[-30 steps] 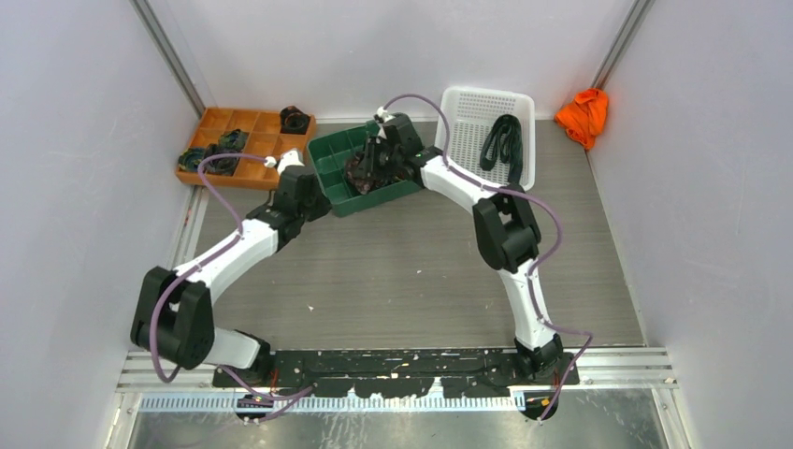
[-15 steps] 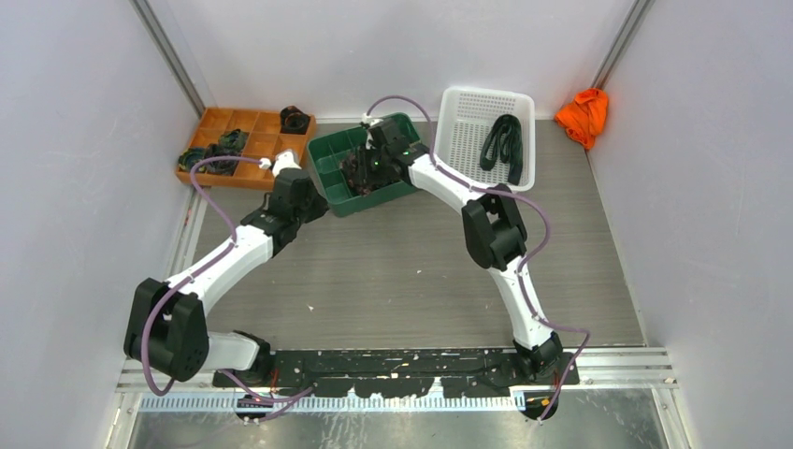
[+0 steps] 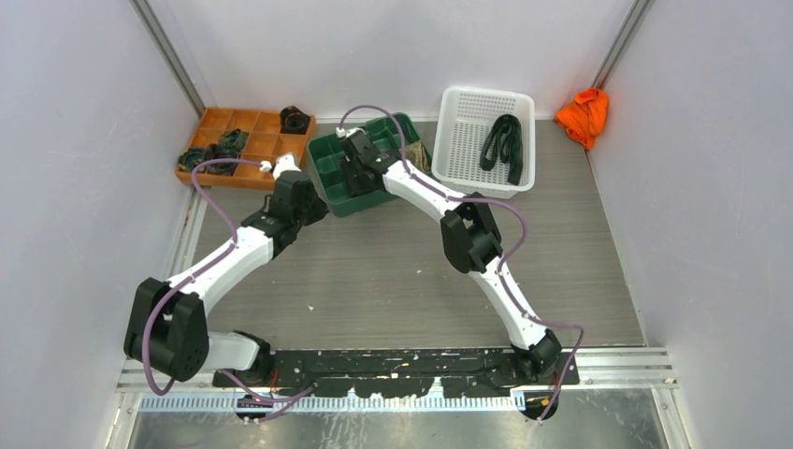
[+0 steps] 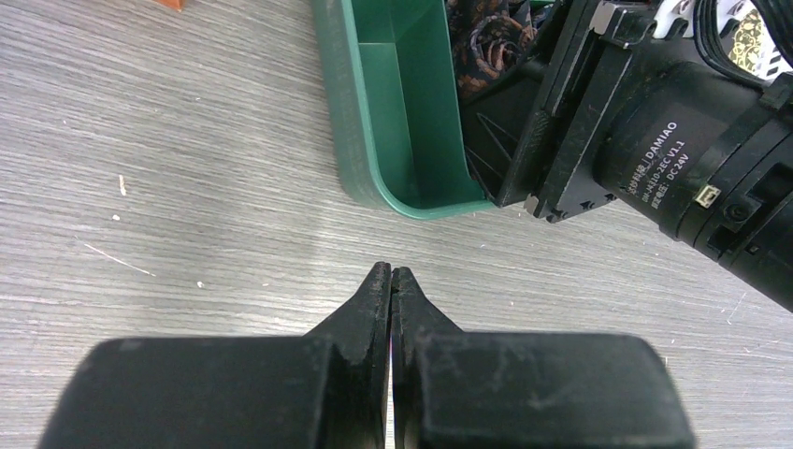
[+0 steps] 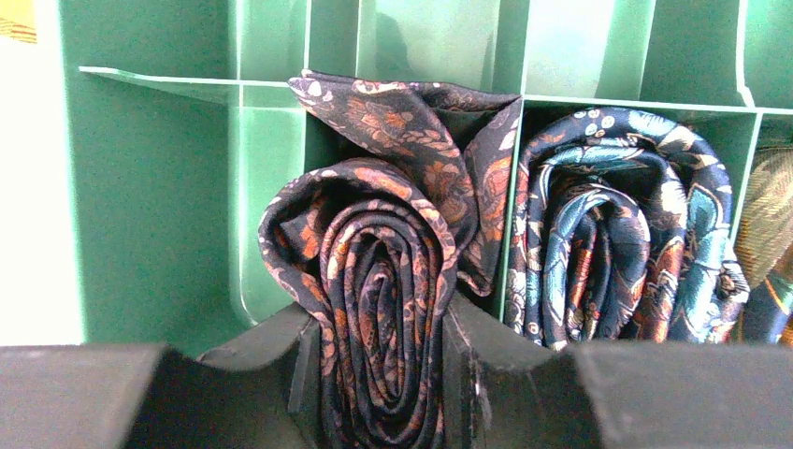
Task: Roll the ties
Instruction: Place the tie in the storage box.
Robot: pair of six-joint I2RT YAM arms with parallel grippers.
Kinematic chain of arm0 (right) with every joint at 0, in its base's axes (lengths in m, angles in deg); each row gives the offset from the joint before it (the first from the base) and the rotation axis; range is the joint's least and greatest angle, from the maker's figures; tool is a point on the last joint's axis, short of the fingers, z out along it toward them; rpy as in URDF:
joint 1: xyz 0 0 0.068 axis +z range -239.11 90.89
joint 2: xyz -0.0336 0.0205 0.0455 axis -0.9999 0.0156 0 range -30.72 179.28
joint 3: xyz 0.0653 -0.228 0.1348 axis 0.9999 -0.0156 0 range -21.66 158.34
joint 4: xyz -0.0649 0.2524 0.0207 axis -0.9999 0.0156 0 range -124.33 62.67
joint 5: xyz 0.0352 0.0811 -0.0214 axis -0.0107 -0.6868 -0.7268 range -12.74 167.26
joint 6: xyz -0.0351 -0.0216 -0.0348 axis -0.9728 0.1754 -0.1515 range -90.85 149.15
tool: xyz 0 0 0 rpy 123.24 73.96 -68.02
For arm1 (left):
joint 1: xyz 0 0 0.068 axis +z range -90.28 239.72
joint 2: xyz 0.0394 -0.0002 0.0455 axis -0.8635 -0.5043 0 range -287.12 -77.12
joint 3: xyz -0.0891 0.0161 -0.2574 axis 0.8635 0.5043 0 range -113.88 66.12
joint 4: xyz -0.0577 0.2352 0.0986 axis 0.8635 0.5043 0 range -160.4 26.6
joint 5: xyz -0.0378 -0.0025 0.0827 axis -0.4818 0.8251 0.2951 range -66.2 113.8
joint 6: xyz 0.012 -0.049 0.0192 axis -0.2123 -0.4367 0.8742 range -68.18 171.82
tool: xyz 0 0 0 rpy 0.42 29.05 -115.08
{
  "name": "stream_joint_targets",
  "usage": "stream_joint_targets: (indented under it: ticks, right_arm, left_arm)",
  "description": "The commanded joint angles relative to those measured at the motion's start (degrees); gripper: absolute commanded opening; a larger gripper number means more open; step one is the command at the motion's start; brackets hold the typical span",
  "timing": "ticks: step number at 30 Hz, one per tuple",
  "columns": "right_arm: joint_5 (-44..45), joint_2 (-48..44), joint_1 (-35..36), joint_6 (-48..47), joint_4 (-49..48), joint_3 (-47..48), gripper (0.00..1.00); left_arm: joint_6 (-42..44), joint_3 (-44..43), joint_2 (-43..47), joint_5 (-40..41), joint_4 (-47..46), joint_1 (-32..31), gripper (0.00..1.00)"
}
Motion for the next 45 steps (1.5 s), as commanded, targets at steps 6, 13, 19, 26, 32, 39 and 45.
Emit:
stream_joint_targets:
  ticks: [6, 13, 19, 26, 32, 39, 45]
  right_arm:
    - [2.21, 3.37, 0.43, -0.01, 14.65, -1.74, 0.33]
    - [2.53, -0.07, 0.32, -1.17, 13.53, -4.57, 0.72]
    - [1.70, -2.83, 0.29, -2.20, 11.44, -6.50, 0.77]
    - [-0.09, -7.18, 0.33, -1.43, 9.76, -8.77, 0.79]
    - [-0.38, -11.83, 0.31, -1.39, 8.35, -9.38, 0.80]
    - [0.57, -18.48, 0.35, -1.66, 7.35, -8.95, 0.80]
    - [0.53, -27.71, 0.30, 0.06, 2.30, -14.21, 0.80]
  left_arm:
    - [0.74, 1.00, 1.90, 0.94, -2.13, 0.13, 0.00]
    - [0.56, 1.31, 2.62, 1.20, -1.66, 0.13, 0.00]
    - [0.38, 2.05, 2.40, 0.87, -2.00, 0.20, 0.00]
    - [0.03, 2.37, 2.84, 0.07, -2.23, 0.22, 0.00]
    - [-0.23, 2.36, 2.84, -0.33, -1.69, 0.22, 0.00]
    - [-0.58, 1.90, 2.50, -0.86, -1.29, 0.22, 0.00]
    - [-0.58, 1.69, 2.83, -0.62, -0.72, 0.22, 0.00]
